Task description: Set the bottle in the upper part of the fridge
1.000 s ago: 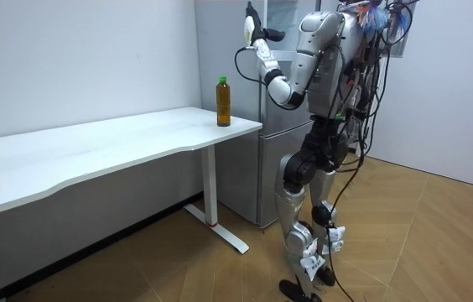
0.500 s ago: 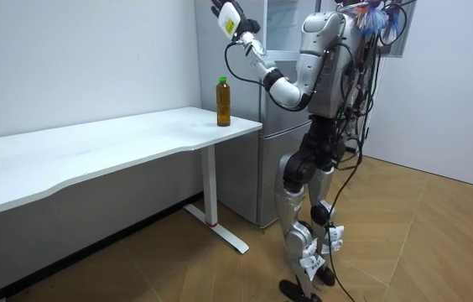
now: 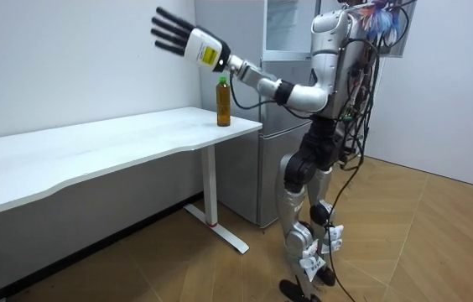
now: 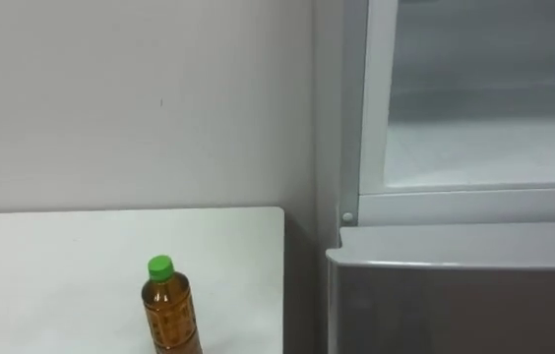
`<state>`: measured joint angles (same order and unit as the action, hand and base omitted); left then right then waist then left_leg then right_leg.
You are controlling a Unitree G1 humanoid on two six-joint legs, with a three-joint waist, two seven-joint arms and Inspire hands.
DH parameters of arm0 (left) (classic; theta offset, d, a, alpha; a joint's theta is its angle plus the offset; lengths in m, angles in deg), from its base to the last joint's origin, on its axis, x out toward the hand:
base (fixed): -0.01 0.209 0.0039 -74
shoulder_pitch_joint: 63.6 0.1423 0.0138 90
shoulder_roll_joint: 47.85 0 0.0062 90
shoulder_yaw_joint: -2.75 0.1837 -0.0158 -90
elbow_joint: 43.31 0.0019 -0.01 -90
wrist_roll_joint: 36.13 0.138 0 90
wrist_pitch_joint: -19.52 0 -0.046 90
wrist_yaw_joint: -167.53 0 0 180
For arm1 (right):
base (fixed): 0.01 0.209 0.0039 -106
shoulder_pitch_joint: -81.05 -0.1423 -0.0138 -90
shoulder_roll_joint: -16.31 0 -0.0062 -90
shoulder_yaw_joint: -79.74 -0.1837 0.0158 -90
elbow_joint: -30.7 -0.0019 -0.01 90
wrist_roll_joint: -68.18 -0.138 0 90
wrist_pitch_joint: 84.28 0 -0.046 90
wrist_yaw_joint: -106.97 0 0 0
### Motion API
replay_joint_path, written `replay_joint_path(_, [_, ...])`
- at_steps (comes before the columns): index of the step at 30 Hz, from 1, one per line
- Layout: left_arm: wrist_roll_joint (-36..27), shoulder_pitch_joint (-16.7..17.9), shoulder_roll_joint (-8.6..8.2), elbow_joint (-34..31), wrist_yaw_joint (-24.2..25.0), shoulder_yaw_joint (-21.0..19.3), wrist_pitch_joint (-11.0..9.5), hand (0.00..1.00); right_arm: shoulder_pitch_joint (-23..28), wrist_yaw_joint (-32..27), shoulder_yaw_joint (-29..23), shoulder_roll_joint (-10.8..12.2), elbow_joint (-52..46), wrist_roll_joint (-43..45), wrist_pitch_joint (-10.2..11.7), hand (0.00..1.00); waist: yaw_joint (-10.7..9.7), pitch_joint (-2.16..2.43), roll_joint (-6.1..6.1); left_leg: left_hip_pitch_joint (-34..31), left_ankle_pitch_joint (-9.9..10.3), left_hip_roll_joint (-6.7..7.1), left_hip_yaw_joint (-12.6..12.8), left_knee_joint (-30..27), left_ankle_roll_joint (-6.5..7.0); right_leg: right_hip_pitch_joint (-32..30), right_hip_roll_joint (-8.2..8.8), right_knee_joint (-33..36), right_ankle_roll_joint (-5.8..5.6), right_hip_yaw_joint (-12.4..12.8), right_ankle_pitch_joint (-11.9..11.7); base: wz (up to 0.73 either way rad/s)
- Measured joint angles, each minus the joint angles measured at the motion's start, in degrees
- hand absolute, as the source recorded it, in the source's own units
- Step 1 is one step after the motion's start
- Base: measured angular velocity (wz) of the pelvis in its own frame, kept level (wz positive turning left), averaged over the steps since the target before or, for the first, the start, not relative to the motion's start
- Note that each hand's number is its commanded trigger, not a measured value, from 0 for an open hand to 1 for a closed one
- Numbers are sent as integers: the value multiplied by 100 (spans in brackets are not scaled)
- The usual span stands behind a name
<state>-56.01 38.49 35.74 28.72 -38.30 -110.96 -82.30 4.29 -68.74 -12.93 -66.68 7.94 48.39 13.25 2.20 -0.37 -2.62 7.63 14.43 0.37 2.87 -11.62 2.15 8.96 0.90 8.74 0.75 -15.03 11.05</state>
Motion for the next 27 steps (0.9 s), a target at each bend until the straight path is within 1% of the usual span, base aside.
replay_joint_path(2, [4,107,-18,397,-17,-41,-29,0,52,-4,-77,3,-14,6,-7,0,35,16,12,5,0,4,7,17,0,-6,0,-2,0,6,6,-2])
replay_joint_path(3, [1,236,-32,658,-33,-35,-28,0,56,3,-119,5,-42,25,-12,0,14,20,-4,3,0,3,2,-2,0,-12,-1,-9,0,5,6,0])
replay_joint_path(5, [-1,340,-115,1078,-80,-27,-28,0,61,9,-247,32,-80,134,-17,0,-12,42,-21,-11,0,5,-10,-4,0,6,1,-2,-6,-4,10,0])
replay_joint_path(7, [2,381,-170,1821,-117,37,-27,0,101,6,-328,52,-95,227,-48,0,-17,32,-3,0,0,6,-1,2,0,12,1,-3,-8,10,11,0])
replay_joint_path(8, [1,388,-176,2029,-134,75,-26,0,103,5,-328,54,-108,223,-62,0,-17,35,-9,7,0,5,2,8,0,14,2,-2,-8,18,12,-4])
replay_joint_path(10, [2,429,-215,2720,-202,281,-23,0,84,25,-325,69,-147,228,-80,0,5,31,21,34,0,6,3,36,0,15,9,8,-9,78,12,-5])
replay_joint_path(11, [4,431,-213,2908,-204,346,-30,0,57,39,-326,71,-154,233,-85,0,7,21,36,48,0,4,3,41,0,21,8,13,-9,87,12,-7])
replay_joint_path(12, [3,436,-211,3368,-188,455,-33,0,90,68,-346,69,-152,270,-90,0,2,16,24,64,0,4,0,37,1,29,9,22,-9,93,14,-5])
replay_joint_path(13, [3,448,-211,3616,-176,520,-35,0,80,79,-375,70,-154,286,-90,0,-7,16,30,74,0,4,-3,35,1,47,9,18,-9,94,14,0])
replay_joint_path(14, [0,471,-216,4088,-135,657,-33,0,83,100,-426,77,-158,333,-88,0,-37,10,35,103,2,7,-7,35,3,86,9,3,-11,92,15,0])
replay_joint_path(16, [-66,501,-211,4796,-41,958,-38,0,75,119,-432,72,-144,361,-90,0,-30,2,98,100,11,3,2,48,11,84,5,1,-12,84,16,0])
replay_joint_path(17, [-109,513,-208,4965,-17,1035,-39,0,83,117,-421,68,-149,361,-90,0,-23,2,106,99,12,2,8,73,11,82,3,0,-12,87,16,0])
replay_joint_path(19, [-222,545,-211,5611,40,1292,-39,0,107,77,-408,67,-167,359,-90,0,-31,8,133,99,13,3,6,77,12,44,2,-3,-11,93,16,0])
replay_joint_path(21, [-250,546,-208,5940,57,1379,-41,0,107,69,-345,66,-158,339,-89,0,-32,11,162,89,12,1,10,79,11,27,2,1,-11,93,16,0])
replay_joint_path(24, [-243,545,-208,6448,103,1460,-54,0,56,66,-312,56,-60,327,-82,0,-31,22,173,99,12,0,29,99,11,17,-3,2,-10,126,15,-3])
replay_joint_path(25, [-243,546,-207,6548,118,1490,-55,0,56,67,-312,53,-58,339,-82,0,-34,17,184,101,11,1,33,102,12,17,-5,3,-11,142,15,-4])
replay_joint_path(27, [-229,553,-208,6793,163,1588,-54,0,53,77,-314,51,-60,403,-82,0,-55,29,165,100,11,5,31,101,12,18,-9,-1,-11,151,15,0])
